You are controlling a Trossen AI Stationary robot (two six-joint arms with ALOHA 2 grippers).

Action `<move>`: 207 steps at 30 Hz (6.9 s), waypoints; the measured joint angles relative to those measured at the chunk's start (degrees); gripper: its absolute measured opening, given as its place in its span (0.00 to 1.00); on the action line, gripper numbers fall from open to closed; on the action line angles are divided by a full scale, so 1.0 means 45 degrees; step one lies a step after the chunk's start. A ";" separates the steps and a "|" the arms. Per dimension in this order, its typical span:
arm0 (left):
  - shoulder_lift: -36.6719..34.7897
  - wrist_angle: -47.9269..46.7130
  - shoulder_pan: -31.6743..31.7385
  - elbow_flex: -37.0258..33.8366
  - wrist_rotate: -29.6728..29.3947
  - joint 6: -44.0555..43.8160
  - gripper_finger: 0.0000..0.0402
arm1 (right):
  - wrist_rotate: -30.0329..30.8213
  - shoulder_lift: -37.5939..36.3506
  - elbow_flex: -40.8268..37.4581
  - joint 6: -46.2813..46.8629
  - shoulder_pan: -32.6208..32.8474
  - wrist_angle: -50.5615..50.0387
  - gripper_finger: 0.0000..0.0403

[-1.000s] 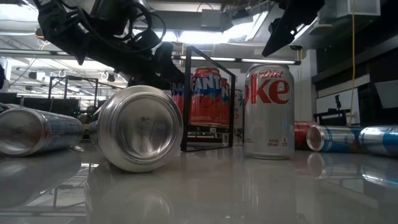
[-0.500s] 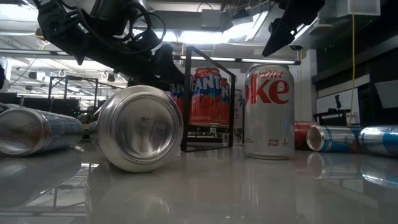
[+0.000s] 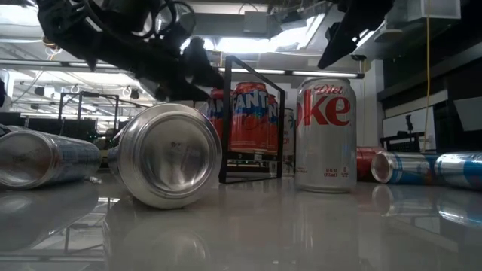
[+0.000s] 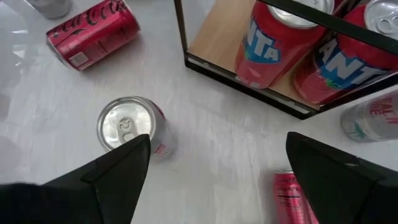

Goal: Pick and place cans onto a shelf
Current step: Put the top pink/white soda can on the shelf

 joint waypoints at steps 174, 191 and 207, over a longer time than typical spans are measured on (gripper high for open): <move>-0.9297 -0.9138 -0.3050 0.0015 0.0017 0.1421 0.89 | -0.2390 0.7165 0.7718 -0.3749 -0.1240 0.3655 0.62; -0.6865 -0.8526 -0.3780 0.0010 0.0046 0.1188 0.89 | -0.1096 0.7888 0.7713 -0.3796 -0.1166 0.2612 0.63; -0.6332 -0.7999 -0.3778 0.0010 0.0041 0.1189 0.89 | -0.1010 0.7873 0.6735 -0.3876 -0.1166 0.3011 0.64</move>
